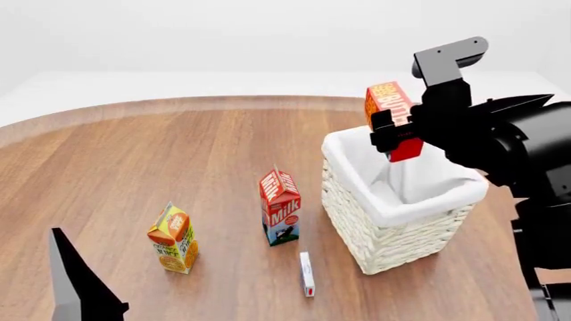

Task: Pick up the cream cheese box and the butter, and put them in the basket.

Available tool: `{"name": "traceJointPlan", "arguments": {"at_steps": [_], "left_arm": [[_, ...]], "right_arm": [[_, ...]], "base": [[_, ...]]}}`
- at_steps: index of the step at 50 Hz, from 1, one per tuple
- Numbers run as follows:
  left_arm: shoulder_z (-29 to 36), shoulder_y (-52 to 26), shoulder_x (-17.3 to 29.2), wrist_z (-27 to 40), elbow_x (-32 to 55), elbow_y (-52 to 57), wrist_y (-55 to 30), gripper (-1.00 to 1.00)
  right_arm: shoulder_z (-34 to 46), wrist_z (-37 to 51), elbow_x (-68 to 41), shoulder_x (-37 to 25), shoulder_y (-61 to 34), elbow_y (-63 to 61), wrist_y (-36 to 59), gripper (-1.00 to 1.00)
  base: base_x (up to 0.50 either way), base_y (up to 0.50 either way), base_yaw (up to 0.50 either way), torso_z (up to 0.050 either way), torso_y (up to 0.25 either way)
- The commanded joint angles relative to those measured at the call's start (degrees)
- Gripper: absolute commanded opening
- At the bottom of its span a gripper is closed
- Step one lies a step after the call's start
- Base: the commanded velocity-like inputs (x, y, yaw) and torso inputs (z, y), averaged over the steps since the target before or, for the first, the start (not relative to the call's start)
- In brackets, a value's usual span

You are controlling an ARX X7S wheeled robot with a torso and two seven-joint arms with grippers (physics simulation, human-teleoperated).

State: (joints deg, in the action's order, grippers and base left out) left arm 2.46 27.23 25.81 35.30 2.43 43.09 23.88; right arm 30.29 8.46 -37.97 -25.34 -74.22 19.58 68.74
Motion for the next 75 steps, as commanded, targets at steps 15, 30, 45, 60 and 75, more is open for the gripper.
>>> {"name": "traceJointPlan", "arguments": {"at_steps": [15,30,45,60,75], "left_arm": [[0.1,-0.2,0.3,0.2,0.3,-0.6,0.3,1.00],[0.1,-0.1,0.5,0.3,0.3,-1.4,1.4,1.00],[0.3,-0.1,0.5,0.5,0.2,-0.7,0.7,1.00],[0.4,-0.3,0.7,0.6,0.4,-0.9,0.9,1.00],[0.3,-0.2,0.9,0.7,0.5,-1.2,1.2,1.00]], "right_arm": [[2.4,-2.9,4.8,2.9,-4.5,10.8,-3.6,-1.00],[4.8,-4.3,6.9,5.0,-6.5,18.1,-5.2,-1.00],[6.8,-5.5,7.4,5.6,-6.9,18.8,-4.9,-1.00],[8.4,-6.8,8.3,6.6,-7.4,21.7,-6.1,-1.00],[9.7,-7.0,9.0,7.3,-7.6,23.2,-6.2,-1.00]], "base": [[0.00,0.00,0.00,0.000,0.001],[0.00,0.00,0.00,0.001,0.001],[0.00,0.00,0.00,0.001,0.001],[0.00,0.00,0.00,0.000,0.001],[0.00,0.00,0.00,0.001,0.001]]}}
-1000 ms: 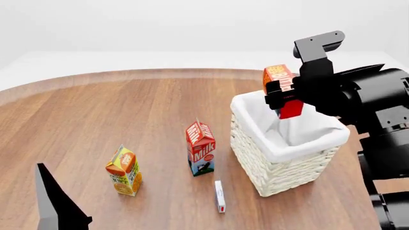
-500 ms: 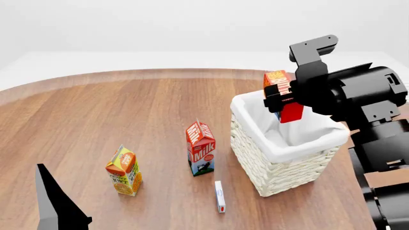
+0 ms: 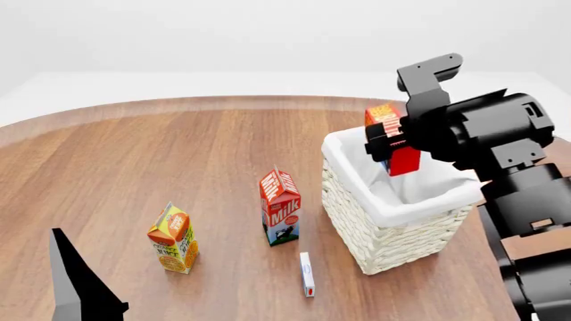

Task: Pick up the cream cheese box and the butter, and put them in the basket.

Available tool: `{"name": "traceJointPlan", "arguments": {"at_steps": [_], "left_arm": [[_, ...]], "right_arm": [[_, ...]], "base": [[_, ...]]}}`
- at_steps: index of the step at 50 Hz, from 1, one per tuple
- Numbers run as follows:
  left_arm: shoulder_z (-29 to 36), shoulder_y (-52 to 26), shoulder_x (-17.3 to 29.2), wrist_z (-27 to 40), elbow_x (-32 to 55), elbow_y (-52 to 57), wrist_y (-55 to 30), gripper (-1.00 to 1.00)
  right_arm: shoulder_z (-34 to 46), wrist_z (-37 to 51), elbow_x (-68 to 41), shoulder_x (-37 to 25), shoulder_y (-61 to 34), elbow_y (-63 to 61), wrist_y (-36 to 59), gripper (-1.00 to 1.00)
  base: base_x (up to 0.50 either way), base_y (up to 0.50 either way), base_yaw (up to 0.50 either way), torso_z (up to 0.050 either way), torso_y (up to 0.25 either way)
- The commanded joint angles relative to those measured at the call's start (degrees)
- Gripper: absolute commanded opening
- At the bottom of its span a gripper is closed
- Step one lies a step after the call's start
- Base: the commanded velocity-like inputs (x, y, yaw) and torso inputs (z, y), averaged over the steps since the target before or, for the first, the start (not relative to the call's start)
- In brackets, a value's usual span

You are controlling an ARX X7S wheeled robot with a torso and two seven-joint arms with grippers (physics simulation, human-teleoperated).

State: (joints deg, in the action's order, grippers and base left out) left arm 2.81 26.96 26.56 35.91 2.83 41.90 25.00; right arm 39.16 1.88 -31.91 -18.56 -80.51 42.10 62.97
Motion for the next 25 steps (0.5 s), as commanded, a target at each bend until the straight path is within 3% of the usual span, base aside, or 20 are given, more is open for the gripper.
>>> {"name": "traceJointPlan", "arguments": {"at_steps": [1,25], "left_arm": [[0.0,0.1,0.1,0.1,0.0,0.1,0.0,1.00],[0.2,0.0,0.3,0.3,0.2,-0.3,0.3,1.00]], "right_arm": [[0.9,-0.4,3.0,0.5,-1.3,0.7,-0.5,-1.00],[2.7,-1.6,3.8,1.3,-1.2,2.5,-1.2,-1.00]], "base": [[0.00,0.00,0.00,0.000,0.010],[0.00,0.00,0.00,0.000,0.001]]}}
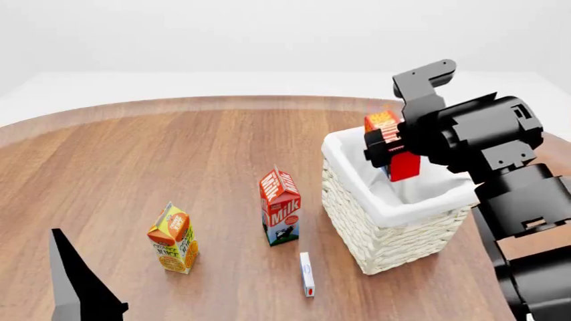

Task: Pick up the cream cheese box and the butter, and put them in the basket.

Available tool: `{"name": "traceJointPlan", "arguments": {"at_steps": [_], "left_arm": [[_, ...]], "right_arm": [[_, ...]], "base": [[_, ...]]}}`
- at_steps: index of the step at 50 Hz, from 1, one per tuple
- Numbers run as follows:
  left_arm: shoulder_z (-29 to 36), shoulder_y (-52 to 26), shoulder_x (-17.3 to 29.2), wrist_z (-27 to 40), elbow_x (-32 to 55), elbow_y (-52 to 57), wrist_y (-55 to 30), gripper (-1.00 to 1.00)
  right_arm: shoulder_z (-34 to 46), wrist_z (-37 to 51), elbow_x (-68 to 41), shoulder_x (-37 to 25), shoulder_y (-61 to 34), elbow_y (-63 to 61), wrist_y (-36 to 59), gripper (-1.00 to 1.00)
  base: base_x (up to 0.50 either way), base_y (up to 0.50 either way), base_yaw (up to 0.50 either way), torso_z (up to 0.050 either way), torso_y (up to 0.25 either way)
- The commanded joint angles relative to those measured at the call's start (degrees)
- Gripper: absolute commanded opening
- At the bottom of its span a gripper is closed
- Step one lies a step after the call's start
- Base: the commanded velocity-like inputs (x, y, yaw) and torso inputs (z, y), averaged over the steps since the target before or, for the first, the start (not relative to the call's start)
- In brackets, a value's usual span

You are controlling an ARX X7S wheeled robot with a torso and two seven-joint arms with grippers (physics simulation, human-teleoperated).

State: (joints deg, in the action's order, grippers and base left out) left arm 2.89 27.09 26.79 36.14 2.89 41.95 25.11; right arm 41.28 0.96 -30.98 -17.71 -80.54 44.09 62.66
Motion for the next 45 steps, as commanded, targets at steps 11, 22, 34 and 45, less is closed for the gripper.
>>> {"name": "traceJointPlan", "arguments": {"at_steps": [11,22,34,45], "left_arm": [[0.1,-0.3,0.1,0.2,0.1,-0.6,0.4,1.00],[0.3,-0.1,0.2,0.2,0.0,-0.3,0.2,1.00],[0.4,-0.2,0.3,0.2,0.0,-0.8,0.6,1.00],[0.5,-0.3,0.4,0.3,0.1,-0.7,0.5,1.00]], "right_arm": [[1.5,-1.5,3.4,1.1,-1.3,2.6,-1.9,-1.00],[2.4,-1.3,4.4,1.8,-1.7,5.1,-2.8,-1.00],[3.5,-1.9,5.2,2.9,-2.1,7.2,-4.0,1.00],[3.8,-2.2,5.2,2.9,-2.0,6.7,-4.0,1.00]], "base": [[0.00,0.00,0.00,0.000,0.002],[0.00,0.00,0.00,0.001,0.001],[0.00,0.00,0.00,0.000,0.001],[0.00,0.00,0.00,0.000,0.000]]}}
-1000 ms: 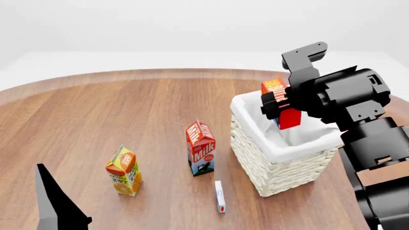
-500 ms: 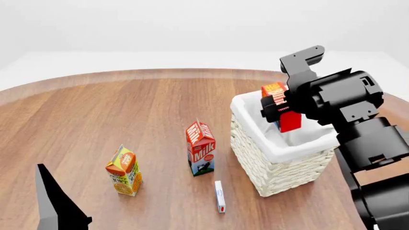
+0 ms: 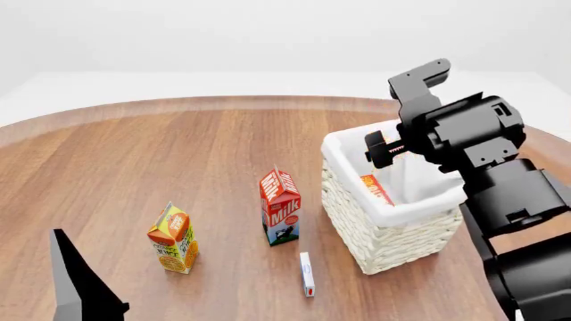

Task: Pick up the cream cheese box and the butter, and put them in the basket.

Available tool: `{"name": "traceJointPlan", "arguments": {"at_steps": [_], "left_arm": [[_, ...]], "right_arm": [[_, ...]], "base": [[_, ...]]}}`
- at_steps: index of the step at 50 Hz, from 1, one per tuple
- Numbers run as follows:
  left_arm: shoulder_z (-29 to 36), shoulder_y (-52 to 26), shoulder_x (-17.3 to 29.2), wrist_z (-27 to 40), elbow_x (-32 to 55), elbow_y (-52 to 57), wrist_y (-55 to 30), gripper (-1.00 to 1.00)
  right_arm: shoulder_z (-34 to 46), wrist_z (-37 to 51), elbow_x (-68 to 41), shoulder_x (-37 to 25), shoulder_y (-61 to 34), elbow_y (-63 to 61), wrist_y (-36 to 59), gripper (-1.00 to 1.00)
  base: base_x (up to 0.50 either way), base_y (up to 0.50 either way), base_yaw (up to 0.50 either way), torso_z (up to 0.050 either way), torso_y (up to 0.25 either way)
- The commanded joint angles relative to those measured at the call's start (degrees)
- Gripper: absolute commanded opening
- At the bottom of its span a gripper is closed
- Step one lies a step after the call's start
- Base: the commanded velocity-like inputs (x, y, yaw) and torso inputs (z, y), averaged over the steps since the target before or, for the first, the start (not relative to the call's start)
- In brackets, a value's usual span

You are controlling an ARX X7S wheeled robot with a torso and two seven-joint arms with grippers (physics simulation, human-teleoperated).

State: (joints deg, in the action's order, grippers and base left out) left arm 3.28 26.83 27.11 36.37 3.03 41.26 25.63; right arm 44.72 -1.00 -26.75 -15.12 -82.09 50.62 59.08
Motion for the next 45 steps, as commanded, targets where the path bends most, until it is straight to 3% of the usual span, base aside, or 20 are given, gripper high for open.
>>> {"name": "traceJointPlan", "arguments": {"at_steps": [1,18,45], "left_arm": [[0.1,0.0,0.1,0.1,0.0,0.0,-0.1,1.00],[0.2,-0.2,0.2,0.2,0.1,-0.3,0.1,1.00],[0.4,-0.3,0.4,0.3,-0.1,-0.2,-0.1,1.00]], "right_arm": [[0.3,0.1,1.1,0.2,-0.5,0.2,-0.4,1.00],[-1.0,1.4,-0.4,-2.0,0.4,-5.8,2.0,1.00],[-10.6,8.4,-10.4,-13.4,9.6,-41.4,12.1,1.00]], "base": [[0.00,0.00,0.00,0.000,0.000],[0.00,0.00,0.00,0.000,0.000],[0.00,0.00,0.00,0.000,0.000]]}}
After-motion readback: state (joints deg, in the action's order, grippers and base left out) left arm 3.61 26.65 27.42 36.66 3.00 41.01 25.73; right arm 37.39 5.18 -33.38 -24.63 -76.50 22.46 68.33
